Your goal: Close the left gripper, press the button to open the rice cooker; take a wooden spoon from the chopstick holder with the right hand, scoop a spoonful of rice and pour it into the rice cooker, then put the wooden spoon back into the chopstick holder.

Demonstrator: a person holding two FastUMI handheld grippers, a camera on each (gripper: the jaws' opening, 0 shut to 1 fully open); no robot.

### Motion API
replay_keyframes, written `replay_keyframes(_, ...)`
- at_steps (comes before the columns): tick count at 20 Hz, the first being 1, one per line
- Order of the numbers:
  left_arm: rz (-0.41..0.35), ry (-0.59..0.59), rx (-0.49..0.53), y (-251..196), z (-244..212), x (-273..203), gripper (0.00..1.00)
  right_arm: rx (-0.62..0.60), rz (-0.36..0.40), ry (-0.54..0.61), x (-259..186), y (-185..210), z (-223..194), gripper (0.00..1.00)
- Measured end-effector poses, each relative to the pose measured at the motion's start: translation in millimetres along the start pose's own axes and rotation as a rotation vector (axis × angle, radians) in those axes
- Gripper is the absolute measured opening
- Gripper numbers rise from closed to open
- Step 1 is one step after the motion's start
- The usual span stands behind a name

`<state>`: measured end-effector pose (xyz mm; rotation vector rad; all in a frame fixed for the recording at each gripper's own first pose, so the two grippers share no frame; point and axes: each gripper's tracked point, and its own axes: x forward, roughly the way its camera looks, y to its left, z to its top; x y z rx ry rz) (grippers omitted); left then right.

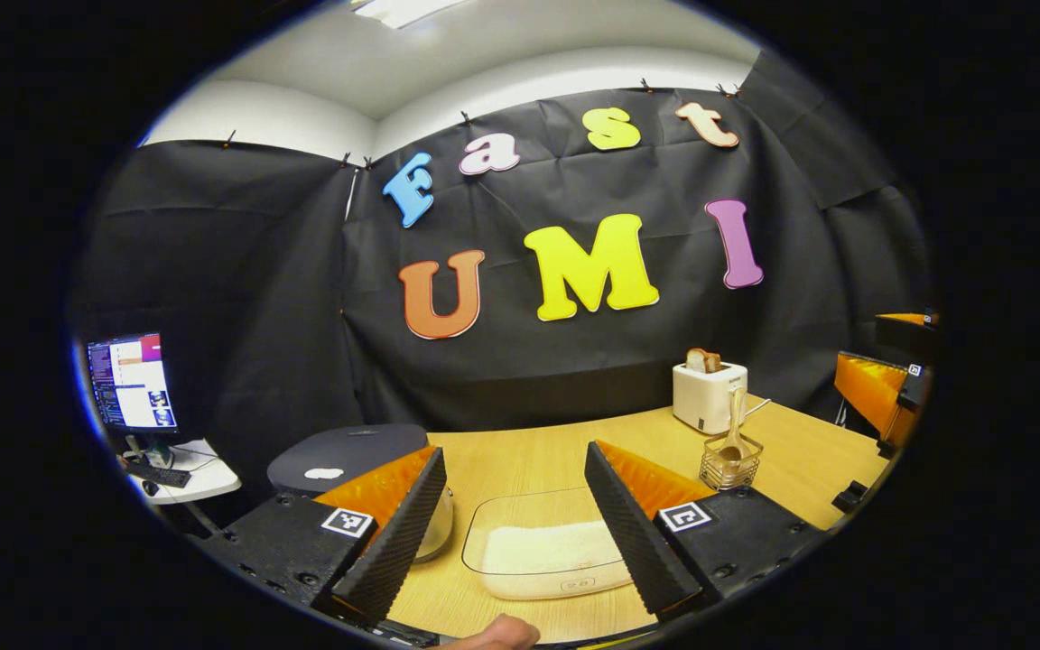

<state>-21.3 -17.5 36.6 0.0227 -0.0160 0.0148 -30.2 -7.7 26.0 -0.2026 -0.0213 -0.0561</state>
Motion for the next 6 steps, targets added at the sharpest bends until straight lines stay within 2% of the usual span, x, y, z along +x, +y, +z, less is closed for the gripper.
replay_keyframes(1, -0.007, -0.007, -0.02, -4, -1, -4, 0.99, 0.006, -0.005, 0.013, 0, -1, -4, 0.92)
replay_keyframes(2, -0.025, -0.013, -0.038, -10, -1, -9, 0.99, 0.021, -0.005, 0.027, -2, -2, -9, 0.96)
replay_keyframes(3, -0.042, -0.016, -0.054, -12, -3, -13, 0.99, 0.038, -0.006, 0.041, -3, -4, -15, 0.94)
replay_keyframes(6, -0.07, -0.009, -0.06, -12, -6, -19, 0.98, 0.082, -0.024, 0.086, 0, -9, -30, 0.96)
